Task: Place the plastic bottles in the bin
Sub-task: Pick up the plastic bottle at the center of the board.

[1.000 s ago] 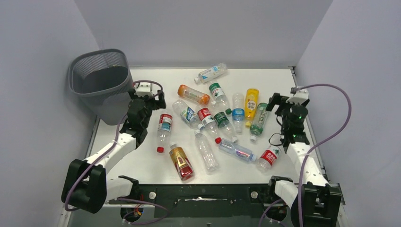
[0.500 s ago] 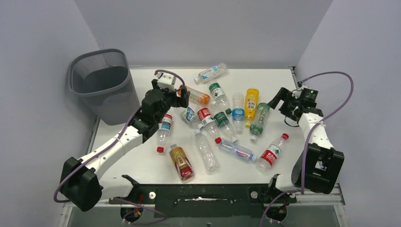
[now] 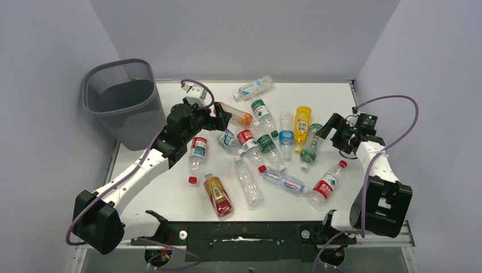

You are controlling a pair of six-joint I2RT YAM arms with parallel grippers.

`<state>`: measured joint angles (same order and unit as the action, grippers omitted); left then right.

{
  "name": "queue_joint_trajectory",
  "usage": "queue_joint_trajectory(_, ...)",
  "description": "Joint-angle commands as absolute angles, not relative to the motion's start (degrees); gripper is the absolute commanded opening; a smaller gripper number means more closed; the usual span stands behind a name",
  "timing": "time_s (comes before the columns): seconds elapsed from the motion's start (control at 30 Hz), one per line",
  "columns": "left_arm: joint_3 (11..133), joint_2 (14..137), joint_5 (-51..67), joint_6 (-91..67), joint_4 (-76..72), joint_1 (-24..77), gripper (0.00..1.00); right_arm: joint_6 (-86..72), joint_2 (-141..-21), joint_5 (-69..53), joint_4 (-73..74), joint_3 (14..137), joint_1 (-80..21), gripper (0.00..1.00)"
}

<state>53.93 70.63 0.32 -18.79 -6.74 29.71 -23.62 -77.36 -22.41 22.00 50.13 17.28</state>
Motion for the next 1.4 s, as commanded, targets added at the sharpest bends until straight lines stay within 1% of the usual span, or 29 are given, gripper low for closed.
queue_joint_trajectory(0.0, 56.7, 71.1, 4.5, -22.1, -6.0, 30.4, 0.93, -22.8, -75.7, -19.7, 23.1, 54.3, 17.4, 0.98)
queue_joint_trajectory(0.1, 56.3, 73.2, 13.1, -26.2, -9.6, 27.2, 0.93, -27.0, -72.8, -12.4, 24.1, 54.8, 17.4, 0.98)
queue_joint_trajectory(0.17, 58.9, 75.8, 14.5, -26.8, -7.6, 26.5, 0.93, -28.8, -72.2, -11.6, 24.5, 54.4, 18.6, 0.98)
queue_joint_trajectory(0.23, 60.9, 77.5, 13.3, -25.3, -4.8, 27.5, 0.93, -29.9, -72.3, -14.9, 24.8, 52.9, 21.7, 0.98)
queue_joint_trajectory(0.33, 61.0, 77.6, 10.8, -24.9, -3.5, 28.7, 0.93, -31.0, -70.1, -21.5, 18.6, 46.9, 25.2, 0.98)
queue_joint_trajectory(0.4, 61.4, 78.2, 9.1, -25.4, -2.4, 28.9, 0.93, -30.9, -69.7, -23.4, 15.7, 44.6, 25.5, 0.98)
queue_joint_trajectory(0.53, 63.6, 80.8, 5.2, -23.2, 0.7, 32.1, 0.93, -28.0, -75.2, -22.2, 18.2, 48.0, 22.6, 0.98)
queue_joint_trajectory(0.67, 66.4, 83.3, 1.8, -22.0, 3.4, 35.8, 0.93, -27.4, -77.8, -17.2, 17.6, 50.0, 17.3, 0.99)
queue_joint_trajectory(0.77, 66.7, 84.6, 4.1, -23.5, 2.4, 36.4, 0.93, -26.9, -81.0, -14.9, 17.1, 51.7, 14.6, 0.99)
queue_joint_trajectory(0.9, 66.4, 86.2, 6.5, -26.0, 0.8, 37.3, 0.93, -26.9, -84.8, -15.2, 15.5, 52.7, 13.5, 0.93)
queue_joint_trajectory(1.0, 65.2, 86.6, 7.5, -28.4, -1.3, 38.1, 0.93, -26.3, -87.5, -14.6, 15.4, 53.9, 12.2, 0.91)
queue_joint_trajectory(1.27, 67.3, 91.1, 16.7, -31.6, -3.6, 39.4, 0.93, -25.9, -90.9, -13.2, 14.5, 55.0, 10.7, 0.89)
queue_joint_trajectory(1.37, 68.2, 92.7, 18.1, -31.7, -3.9, 40.8, 0.93, -25.6, -92.4, -13.3, 13.9, 55.4, 10.2, 0.84)
